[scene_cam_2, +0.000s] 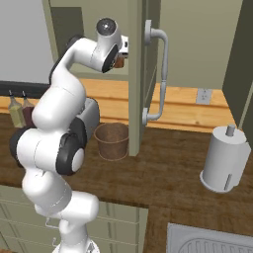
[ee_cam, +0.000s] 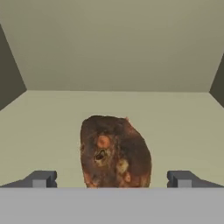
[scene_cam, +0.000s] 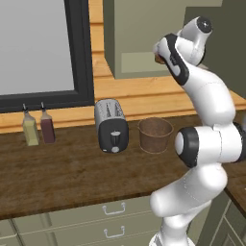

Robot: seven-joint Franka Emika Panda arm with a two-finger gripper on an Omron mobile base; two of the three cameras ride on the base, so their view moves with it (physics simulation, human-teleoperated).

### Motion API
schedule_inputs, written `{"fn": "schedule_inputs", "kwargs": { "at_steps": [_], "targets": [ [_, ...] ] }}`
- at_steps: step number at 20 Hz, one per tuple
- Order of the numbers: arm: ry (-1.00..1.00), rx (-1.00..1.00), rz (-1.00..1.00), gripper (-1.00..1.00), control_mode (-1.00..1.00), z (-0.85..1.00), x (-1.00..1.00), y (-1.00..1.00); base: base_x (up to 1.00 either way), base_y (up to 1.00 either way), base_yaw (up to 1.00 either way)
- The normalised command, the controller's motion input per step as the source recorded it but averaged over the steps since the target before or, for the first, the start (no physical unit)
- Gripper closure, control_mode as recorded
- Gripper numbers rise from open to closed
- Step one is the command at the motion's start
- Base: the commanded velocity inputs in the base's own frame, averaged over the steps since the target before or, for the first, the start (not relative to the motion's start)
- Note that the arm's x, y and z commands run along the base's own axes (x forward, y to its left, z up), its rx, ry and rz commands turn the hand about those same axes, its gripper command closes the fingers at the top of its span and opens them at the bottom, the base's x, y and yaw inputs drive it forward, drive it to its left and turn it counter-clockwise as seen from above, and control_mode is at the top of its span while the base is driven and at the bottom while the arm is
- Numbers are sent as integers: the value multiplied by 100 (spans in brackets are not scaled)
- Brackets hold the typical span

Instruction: Open the cabinet, pick up the bread from the cabinet and place it in the basket. Then move the basket to the dining counter.

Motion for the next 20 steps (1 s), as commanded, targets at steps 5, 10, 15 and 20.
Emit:
{"fn": "schedule_inputs", "kwargs": {
  "at_steps": [5, 10, 15, 20],
  "targets": [
    [2, 0, 0, -100, -100, -9, 16, 0, 0, 0, 0],
    [1, 0, 0, -100, -100, -18, 16, 0, 0, 0, 0],
    [0, 0, 0, -100, -100, -9, 31, 0, 0, 0, 0],
    [0, 0, 1, -100, -100, -15, 3, 0, 0, 0, 0]
  ]
}}
